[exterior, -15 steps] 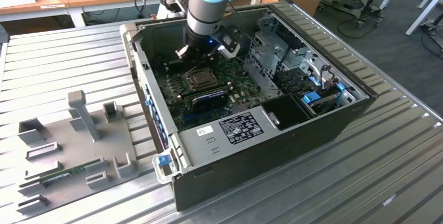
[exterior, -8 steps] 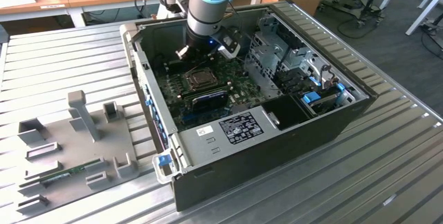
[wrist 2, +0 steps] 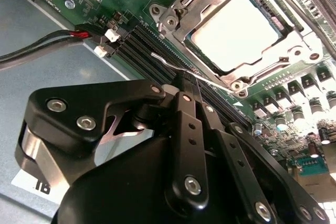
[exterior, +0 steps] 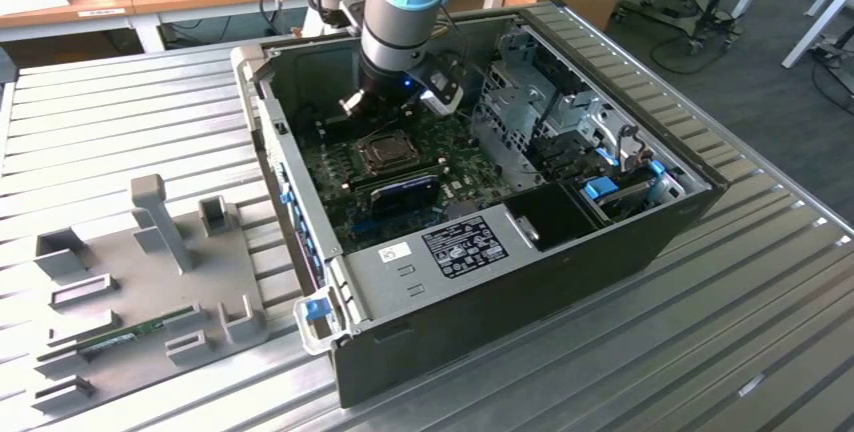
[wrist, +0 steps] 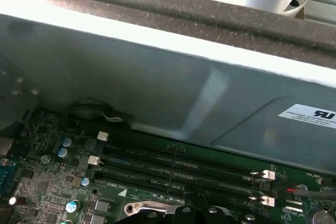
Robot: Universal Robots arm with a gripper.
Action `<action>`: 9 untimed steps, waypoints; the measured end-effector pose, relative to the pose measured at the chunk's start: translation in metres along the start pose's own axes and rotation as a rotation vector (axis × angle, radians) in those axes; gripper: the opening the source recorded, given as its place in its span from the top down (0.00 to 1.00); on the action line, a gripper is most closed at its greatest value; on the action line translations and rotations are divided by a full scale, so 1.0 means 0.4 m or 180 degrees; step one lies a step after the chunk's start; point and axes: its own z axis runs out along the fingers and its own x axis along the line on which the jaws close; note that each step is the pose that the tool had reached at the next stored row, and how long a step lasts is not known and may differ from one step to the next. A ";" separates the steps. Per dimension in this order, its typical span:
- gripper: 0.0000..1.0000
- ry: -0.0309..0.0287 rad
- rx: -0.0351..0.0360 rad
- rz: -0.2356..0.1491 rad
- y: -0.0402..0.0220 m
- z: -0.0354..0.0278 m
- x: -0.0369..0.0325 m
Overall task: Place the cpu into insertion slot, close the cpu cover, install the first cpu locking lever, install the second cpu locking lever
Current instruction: 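Install the first cpu locking lever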
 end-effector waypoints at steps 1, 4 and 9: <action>0.90 0.0000 0.0000 0.0000 0.000 0.001 0.000; 0.90 0.0000 0.0002 0.0000 -0.002 0.005 0.000; 0.90 0.0001 0.0004 0.0001 -0.004 0.010 0.000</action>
